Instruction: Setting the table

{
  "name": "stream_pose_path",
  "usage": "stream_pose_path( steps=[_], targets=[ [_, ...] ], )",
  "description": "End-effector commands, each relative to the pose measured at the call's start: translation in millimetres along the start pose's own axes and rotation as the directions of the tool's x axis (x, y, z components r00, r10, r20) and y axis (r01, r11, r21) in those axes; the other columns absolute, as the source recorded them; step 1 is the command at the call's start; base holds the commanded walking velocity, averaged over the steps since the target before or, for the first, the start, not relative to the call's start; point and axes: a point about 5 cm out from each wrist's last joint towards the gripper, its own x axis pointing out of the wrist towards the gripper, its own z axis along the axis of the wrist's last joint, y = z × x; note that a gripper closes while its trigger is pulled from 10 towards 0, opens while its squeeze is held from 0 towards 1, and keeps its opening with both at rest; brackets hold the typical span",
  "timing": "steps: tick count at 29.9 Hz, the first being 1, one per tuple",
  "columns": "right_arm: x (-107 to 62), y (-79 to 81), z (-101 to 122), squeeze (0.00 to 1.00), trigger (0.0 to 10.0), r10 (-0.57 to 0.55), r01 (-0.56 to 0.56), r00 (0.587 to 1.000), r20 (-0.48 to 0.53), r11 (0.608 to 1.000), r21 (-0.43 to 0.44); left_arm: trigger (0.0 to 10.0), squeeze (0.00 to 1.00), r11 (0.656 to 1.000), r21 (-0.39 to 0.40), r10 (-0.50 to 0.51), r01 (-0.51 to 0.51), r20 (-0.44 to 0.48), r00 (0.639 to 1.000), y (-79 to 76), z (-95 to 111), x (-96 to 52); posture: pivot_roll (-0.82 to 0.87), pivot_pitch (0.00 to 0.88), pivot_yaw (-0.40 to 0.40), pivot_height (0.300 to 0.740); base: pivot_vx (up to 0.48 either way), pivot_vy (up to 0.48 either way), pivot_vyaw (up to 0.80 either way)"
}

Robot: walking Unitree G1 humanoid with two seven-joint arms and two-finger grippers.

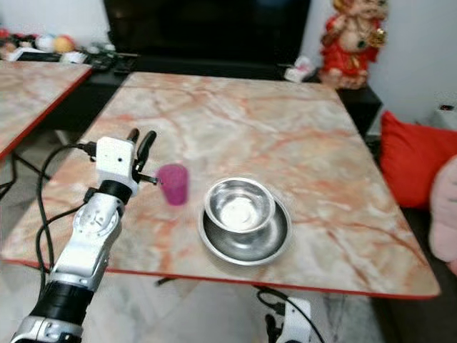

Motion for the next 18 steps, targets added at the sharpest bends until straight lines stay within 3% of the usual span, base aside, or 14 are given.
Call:
stream_pose_path(
  steps=[1, 9, 18],
  targets=[
    [-1.7, -12.1, -2.4, 0.0, 10.0, -0.041, 0.041, 0.999, -0.01, 0.999, -0.011, 10.0, 0.0, 1.0, -0.011, -0.019, 0.019, 0.018, 1.0, -7.5, 5.1, 2.8, 0.1, 0.0, -0.021, 0.74, 0.0, 0.379, 0.0],
    [-3.5, -14.1, -7.3, 0.0, 10.0, -0.046, 0.045, 0.999, -0.023, 0.998, -0.044, 10.0, 0.0, 1.0, -0.007, -0.014, 0.015, 0.034, 0.999, -6.5, 9.3, 5.0, 0.1, 0.0, -0.015, 0.74, 0.0, 0.379, 0.0],
    [-2.9, -11.8, -5.2, 0.0, 10.0, -0.036, 0.036, 0.999, -0.01, 0.999, -0.04, 10.0, 0.0, 1.0, -0.009, -0.008, 0.009, 0.043, 0.999, -7.3, 11.9, 6.1, 0.11, 0.0, -0.019, 0.74, 0.0, 0.378, 0.67]
  ],
)
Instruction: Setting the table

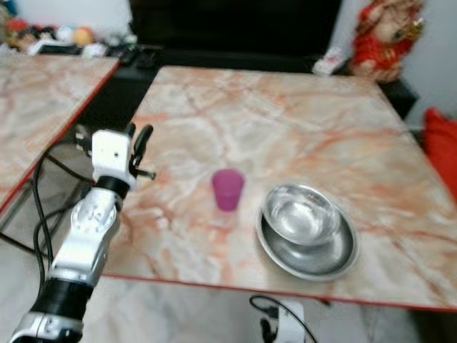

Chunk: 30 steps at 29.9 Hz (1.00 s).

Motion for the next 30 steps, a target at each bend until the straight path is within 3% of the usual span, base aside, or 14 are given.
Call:
stream_pose_path(
  steps=[1, 30],
  targets=[
    [-0.5, 2.3, -1.8, 0.0, 10.0, 0.006, -0.006, 1.0, -0.003, 1.0, 0.01, 10.0, 0.0, 1.0, 0.01, 0.014, -0.014, 0.016, 1.0, 3.4, 4.7, 1.3, 0.11, 0.0, -0.019, 0.74, 0.0, 0.375, 0.0],
    [0.5, 5.7, 1.8, 0.0, 10.0, 0.031, -0.031, 0.999, 0.01, 1.0, -0.003, 10.0, 0.0, 0.999, 0.022, 0.037, -0.038, 0.03, 0.999, 6.2, 9.3, 1.5, 0.12, 0.0, -0.031, 0.74, 0.0, 0.38, 0.0]
  ],
)
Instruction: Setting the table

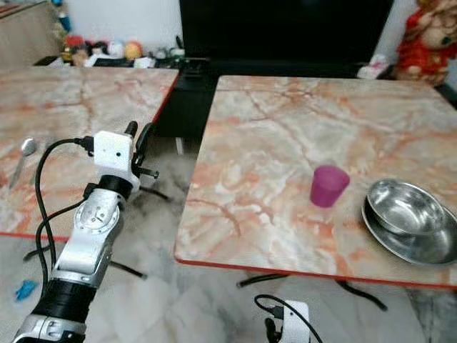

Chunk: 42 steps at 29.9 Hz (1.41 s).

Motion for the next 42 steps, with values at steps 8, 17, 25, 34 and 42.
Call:
stream_pose_path(
  steps=[8, 17, 25, 34, 42],
  targets=[
    [1.6, 13.5, 3.7, 0.0, 10.0, 0.043, -0.043, 0.999, 0.013, 0.999, -0.007, 10.0, 0.0, 0.999, 0.036, 0.03, -0.03, -0.001, 1.0, 11.3, 2.2, 0.1, 0.12, 0.0, -0.031, 0.74, 0.0, 0.386, 0.0],
    [2.0, 14.7, 5.1, 0.0, 10.0, 0.046, -0.046, 0.999, 0.017, 0.999, -0.012, 10.0, 0.0, 0.999, 0.039, 0.034, -0.034, -0.004, 0.999, 12.7, 2.1, -0.6, 0.12, 0.0, -0.031, 0.74, 0.0, 0.383, 0.05],
    [2.1, 15.1, 5.6, 0.0, 10.0, 0.05, -0.049, 0.999, 0.018, 0.999, -0.019, 10.0, 0.0, 0.998, 0.04, 0.039, -0.039, -0.003, 0.999, 12.9, 2.9, -0.4, 0.13, 0.0, -0.035, 0.74, 0.0, 0.384, 0.57],
    [1.7, 15.3, 4.0, 0.0, 10.0, 0.054, -0.053, 0.998, 0.012, 0.998, -0.017, 10.0, 0.0, 0.999, 0.032, 0.04, -0.04, 0.001, 0.999, 12.0, 5.0, 0.7, 0.13, 0.0, -0.034, 0.74, 0.0, 0.384, 0.61],
    [1.5, 14.3, 3.0, 0.0, 10.0, 0.052, -0.051, 0.999, 0.007, 0.999, -0.014, 10.0, 0.0, 0.998, 0.036, 0.042, -0.042, 0.003, 0.999, 12.8, 5.9, 0.4, 0.13, 0.0, -0.035, 0.74, 0.0, 0.384, 0.61]
  ],
)
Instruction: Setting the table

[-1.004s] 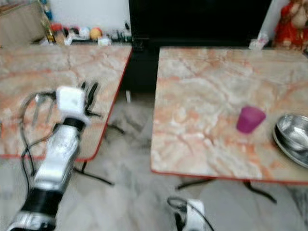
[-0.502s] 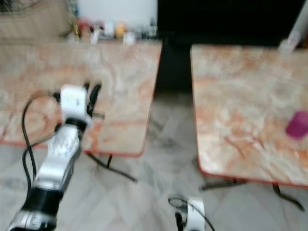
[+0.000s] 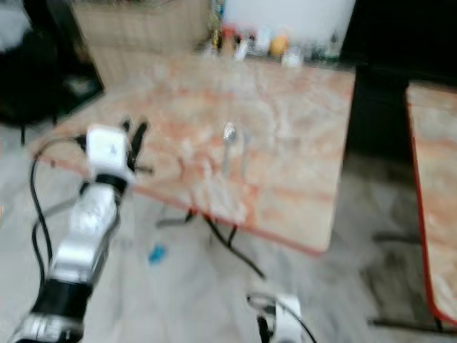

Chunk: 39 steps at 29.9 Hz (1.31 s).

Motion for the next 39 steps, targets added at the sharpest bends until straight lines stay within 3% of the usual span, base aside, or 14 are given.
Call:
stream_pose_path(
  steps=[1, 12, 17, 19, 25, 27, 28, 29, 30, 31, 33, 35, 38, 39],
  targets=[
    [1.4, 10.3, 2, 0.0, 10.0, 0.025, -0.025, 1.0, 0.0, 1.0, 0.007, 10.0, 0.0, 0.999, 0.025, 0.021, -0.022, 0.008, 1.0, 7.7, 3, 0.7, 0.13, 0.0, -0.035, 0.74, 0.0, 0.379, 0.61],
    [1.4, 9.9, 2, 0.0, 10.0, 0.024, -0.024, 1.0, -0.001, 1.0, 0.02, 10.0, 0.0, 0.997, 0.046, 0.057, -0.056, -0.022, 0.998, 15.3, -3, -0.7, 0.13, 0.0, -0.039, 0.74, 0.0, 0.127, 0.44],
    [2.0, 7.8, 4, 0.0, 10.0, 0.02, -0.02, 1.0, 0.008, 0.999, 0.03, 10.0, 0.0, 0.975, 0.119, 0.2, -0.186, -0.121, 0.972, 63.8, -26, -7.1, 0.13, 0.0, -0.039, 0.74, 0.0, 0.0, 0.0],
    [2.1, 7.4, 4, 0.0, 10.0, 0.02, -0.02, 1.0, 0.008, 0.999, 0.028, 10.0, 0.0, 0.964, 0.153, 0.238, -0.215, -0.152, 0.959, 75.6, -33, -10.6, 0.13, 0.0, -0.04, 0.74, 0.0, 0.0, 0.0],
    [2.3, 7.4, 5, 0.0, 10.0, 0.02, -0.021, 1.0, 0.01, 0.999, 0.028, 10.0, 0.0, 0.946, 0.229, 0.285, -0.231, -0.241, 0.928, 91.3, -55, -24.2, 0.13, 0.0, -0.041, 0.74, 0.0, 0.0, 0.0],
    [2.5, 7.8, 6, 0.0, 10.0, 0.021, -0.021, 1.0, 0.012, 0.999, 0.029, 10.0, 0.0, 0.94, 0.247, 0.309, -0.234, -0.337, 0.889, 95.5, -78, -39.5, 0.13, 0.0, -0.042, 0.74, 0.0, 0.0, 0.0],
    [2.5, 7.8, 6, 0.0, 10.0, 0.021, -0.021, 1.0, 0.012, 0.999, 0.029, 10.0, 0.0, 0.94, 0.247, 0.309, -0.234, -0.337, 0.889, 95.5, -78, -39.5, 0.13, 0.0, -0.042, 0.74, 0.0, 0.0, 0.0],
    [2.7, 7.9, 7, 0.0, 10.0, 0.021, -0.021, 1.0, 0.014, 0.999, 0.03, 10.0, 0.0, 0.948, 0.221, 0.308, -0.231, -0.442, 0.842, 94.1, -100, -55.5, 0.13, 0.0, -0.044, 0.74, 0.0, 0.0, 0.0],
    [2.7, 7.9, 7, 0.0, 10.0, 0.021, -0.021, 1.0, 0.014, 0.999, 0.03, 10.0, 0.0, 0.948, 0.221, 0.308, -0.231, -0.442, 0.842, 94.1, -100, -55.5, 0.13, 0.0, -0.044, 0.74, 0.0, 0.0, 0.0],
    [2.8, 7.9, 7, 0.0, 10.0, 0.02, -0.021, 1.0, 0.014, 0.999, 0.03, 10.0, 0.0, 0.954, 0.182, 0.298, -0.238, -0.498, 0.814, 91.7, -111, -63.8, 0.13, 0.0, -0.044, 0.74, 0.0, 0.0, 0.0],
    [2.8, 7.9, 7, 0.0, 10.0, 0.02, -0.021, 1.0, 0.014, 0.999, 0.03, 10.0, 0.0, 0.954, 0.182, 0.298, -0.238, -0.498, 0.814, 91.7, -111, -63.8, 0.13, 0.0, -0.044, 0.74, 0.0, 0.0, 0.0],
    [2.9, 8.1, 7, 0.0, 10.0, 0.02, -0.02, 1.0, 0.014, 0.999, 0.03, 10.0, 0.0, 0.958, 0.109, 0.277, -0.267, -0.606, 0.746, 85.7, -134, -81.9, 0.13, 0.0, -0.042, 0.74, 0.0, 0.0, 0.0],
    [2.9, 8.1, 7, 0.0, 10.0, 0.02, -0.02, 1.0, 0.014, 0.999, 0.03, 10.0, 0.0, 0.958, 0.109, 0.277, -0.267, -0.606, 0.746, 85.7, -134, -81.9, 0.13, 0.0, -0.042, 0.74, 0.0, 0.0, 0.0],
    [2.9, 8.1, 7, 0.0, 10.0, 0.019, -0.02, 1.0, 0.013, 0.999, 0.03, 10.0, 0.0, 0.959, 0.095, 0.264, -0.268, -0.65, 0.713, 81.8, -144, -90.5, 0.13, 0.0, -0.04, 0.74, 0.0, 0.0, 0.0]
  ],
)
